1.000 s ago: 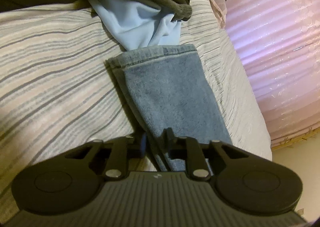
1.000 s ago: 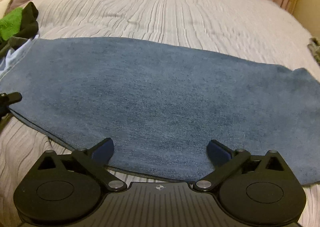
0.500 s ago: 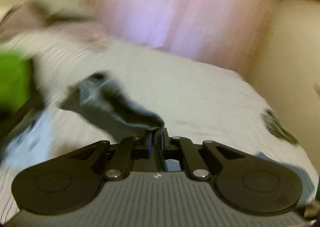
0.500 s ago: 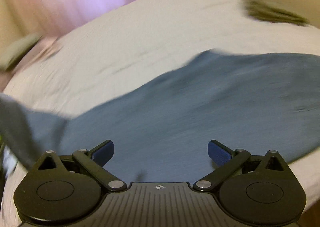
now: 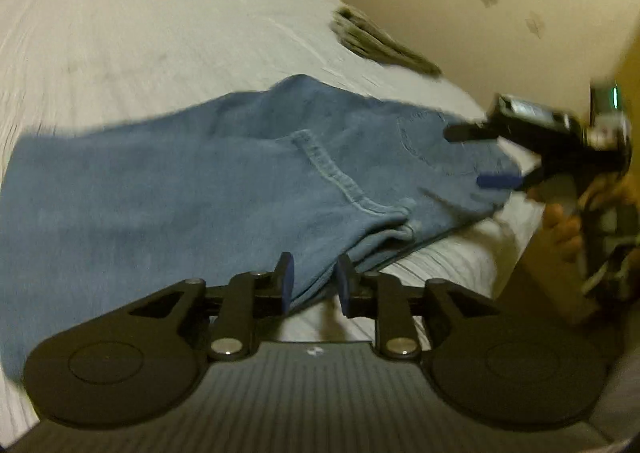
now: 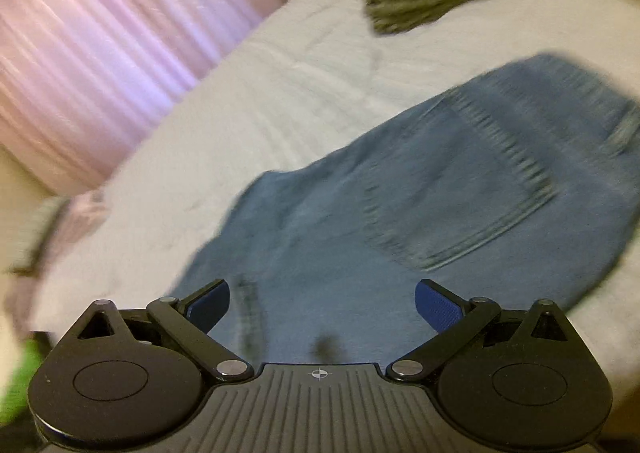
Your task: Fold clothes
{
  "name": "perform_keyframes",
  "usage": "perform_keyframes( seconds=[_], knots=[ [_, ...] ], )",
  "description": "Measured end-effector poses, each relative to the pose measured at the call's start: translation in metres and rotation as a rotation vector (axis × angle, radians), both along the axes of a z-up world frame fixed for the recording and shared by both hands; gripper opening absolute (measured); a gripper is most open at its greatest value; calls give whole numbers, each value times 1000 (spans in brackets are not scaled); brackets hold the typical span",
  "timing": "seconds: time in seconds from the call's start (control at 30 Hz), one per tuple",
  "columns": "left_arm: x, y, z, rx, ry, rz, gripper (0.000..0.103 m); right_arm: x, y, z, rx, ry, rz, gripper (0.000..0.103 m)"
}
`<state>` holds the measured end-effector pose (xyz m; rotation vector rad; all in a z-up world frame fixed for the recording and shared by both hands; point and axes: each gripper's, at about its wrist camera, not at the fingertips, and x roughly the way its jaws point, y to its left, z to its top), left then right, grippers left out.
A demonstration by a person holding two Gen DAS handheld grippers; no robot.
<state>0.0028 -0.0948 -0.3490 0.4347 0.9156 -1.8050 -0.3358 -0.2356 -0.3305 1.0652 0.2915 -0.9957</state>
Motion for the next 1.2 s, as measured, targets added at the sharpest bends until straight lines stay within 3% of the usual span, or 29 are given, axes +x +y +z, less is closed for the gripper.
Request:
perform_keyframes(
  seconds=[0.07, 0.1, 0.13, 0.27, 0.33, 0.37, 0.47, 0.57, 0.6, 0.63, 0.7, 0.77, 0.9, 0.97, 1.03, 1.1, 1.2],
  knots=[
    [17, 6, 1, -12, 12, 55, 18, 4, 2, -9, 48, -91, 46, 95],
    [25, 10, 3, -24, 9, 76, 18, 8, 2, -16, 84, -136, 76, 82],
    [31, 13, 4, -37, 5, 91, 18, 10, 2, -21, 114, -160, 95, 78],
    [44, 26, 4, -110, -25, 107, 18, 7, 8, -33, 159, -235, 137, 78],
    [44, 32, 0, -159, -20, 115, 18, 4, 7, -36, 196, -301, 169, 64],
    [44, 37, -2, -187, -4, 127, 18, 4, 5, -37, 222, -331, 191, 64],
    [48, 58, -4, -268, 44, 188, 18, 16, -5, -43, 326, -270, 199, 62],
    [56, 78, 3, -243, 76, 337, 18, 31, -16, -48, 382, -222, 213, 61],
    [62, 86, 6, -246, 99, 373, 18, 37, -19, -50, 388, -211, 218, 55],
    [67, 94, 7, -258, 117, 404, 20, 43, -22, -53, 394, -200, 224, 37],
    [77, 106, 8, -268, 141, 474, 20, 53, -22, -51, 353, -165, 244, 29],
    [85, 115, 8, -248, 163, 544, 21, 63, -17, -44, 263, -128, 274, 11],
    [97, 126, 10, -252, 203, 595, 21, 71, 15, 5, -175, -158, 406, 8],
    [101, 129, 14, -264, 199, 609, 21, 62, 31, 2, -313, -163, 421, 8],
    [102, 131, 17, -276, 177, 612, 21, 60, 23, -30, -208, -50, 367, 8],
    [103, 129, 16, -263, 140, 611, 21, 50, 10, -64, -38, -78, 313, 7],
    [103, 119, 12, -215, 109, 609, 20, 49, 14, -57, -22, -100, 299, 8]
  ],
)
